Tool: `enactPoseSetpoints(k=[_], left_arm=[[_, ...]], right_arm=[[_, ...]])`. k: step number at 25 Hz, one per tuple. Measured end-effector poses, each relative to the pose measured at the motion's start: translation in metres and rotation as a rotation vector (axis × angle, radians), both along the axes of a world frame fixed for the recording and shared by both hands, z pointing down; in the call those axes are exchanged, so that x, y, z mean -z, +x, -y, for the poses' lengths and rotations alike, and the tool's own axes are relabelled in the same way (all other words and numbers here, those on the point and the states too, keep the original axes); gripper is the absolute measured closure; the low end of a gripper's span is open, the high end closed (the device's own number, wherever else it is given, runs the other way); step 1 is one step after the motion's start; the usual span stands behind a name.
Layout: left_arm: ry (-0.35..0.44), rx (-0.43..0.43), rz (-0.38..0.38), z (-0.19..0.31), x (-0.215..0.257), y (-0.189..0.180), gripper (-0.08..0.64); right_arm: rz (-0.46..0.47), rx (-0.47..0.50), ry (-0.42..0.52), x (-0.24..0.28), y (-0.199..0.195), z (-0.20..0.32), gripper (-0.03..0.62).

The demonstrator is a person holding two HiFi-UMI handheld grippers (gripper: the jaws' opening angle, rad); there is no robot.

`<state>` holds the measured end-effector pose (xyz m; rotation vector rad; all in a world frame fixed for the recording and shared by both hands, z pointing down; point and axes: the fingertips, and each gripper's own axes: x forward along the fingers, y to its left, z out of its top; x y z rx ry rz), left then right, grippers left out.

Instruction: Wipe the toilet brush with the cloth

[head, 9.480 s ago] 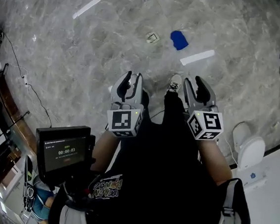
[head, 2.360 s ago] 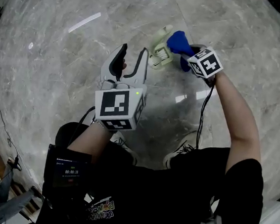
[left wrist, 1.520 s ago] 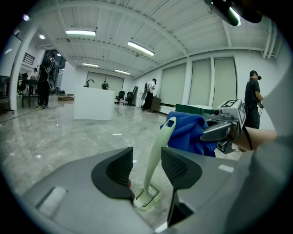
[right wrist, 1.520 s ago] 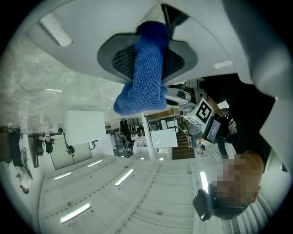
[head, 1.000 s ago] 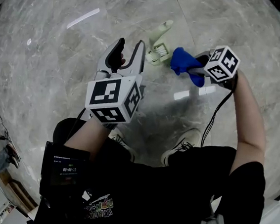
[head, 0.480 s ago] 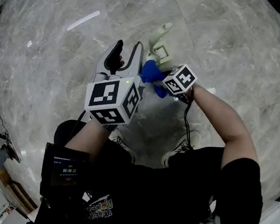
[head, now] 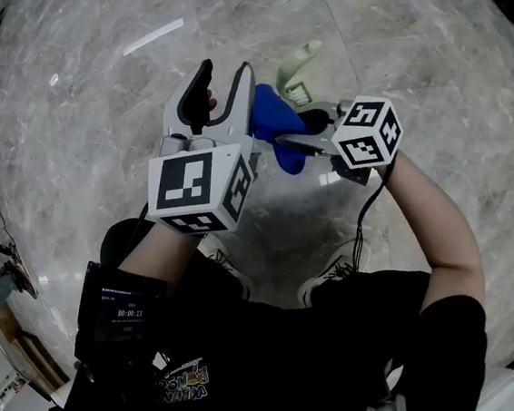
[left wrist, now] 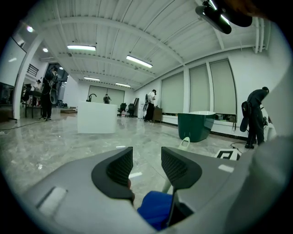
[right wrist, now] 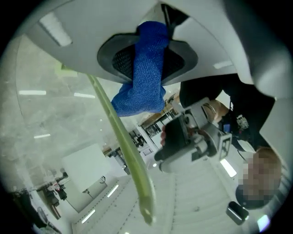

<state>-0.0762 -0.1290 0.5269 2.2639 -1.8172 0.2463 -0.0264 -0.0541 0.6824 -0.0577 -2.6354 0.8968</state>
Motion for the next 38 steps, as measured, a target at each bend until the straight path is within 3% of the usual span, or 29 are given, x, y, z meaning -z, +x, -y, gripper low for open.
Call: enactPoseSetpoints(k=[9, 13, 17, 20, 23, 28, 30, 32, 35, 38], left_arm=[[0.128, 0.034, -0.037, -0.004, 0.036, -0.010, 0.371], [0.141, 0.035, -0.031, -0.007, 0.042, -0.010, 0.371], [0.118, 0.033, -0.033, -0.007, 0.038, -0.009, 0.373], [0.108, 0.034, -0.028, -0.005, 0.035, -0.009, 0.373], [0.103, 0.032, -0.031, -0.003, 0.029, -0.010, 0.373], [0.066, 0.033, -0.048, -0.006, 0.019, -0.010, 0.373], [0.045, 0.024, -0.048, -0.011, 0.013, -0.010, 0.373], [0.025, 0.013, -0.049, -0.016, 0.009, -0.009, 0.373], [0.013, 0.004, -0.042, -0.021, 0.005, -0.008, 0.373], [0.006, -0.003, -0.032, -0.024, 0.001, -0.006, 0.373]], right_arm=[[0.306, -0.042, 0.178, 0.139, 0.013, 0.027, 0.469], [0.331, -0.053, 0.236, 0.159, 0.015, 0.029, 0.469], [0.299, -0.022, 0.207, 0.145, 0.012, 0.025, 0.469], [0.166, 0.058, 0.138, 0.092, 0.008, 0.012, 0.468], [-0.103, 0.152, 0.090, -0.005, 0.021, -0.006, 0.468], [-0.575, 0.210, 0.014, -0.143, 0.114, -0.006, 0.469], [-0.701, 0.161, -0.014, -0.165, 0.153, 0.011, 0.469], [-0.781, 0.036, 0.022, -0.172, 0.177, 0.041, 0.469], [-0.815, -0.176, 0.202, -0.164, 0.178, 0.098, 0.469], [-0.802, -0.269, 0.394, -0.153, 0.147, 0.138, 0.469]])
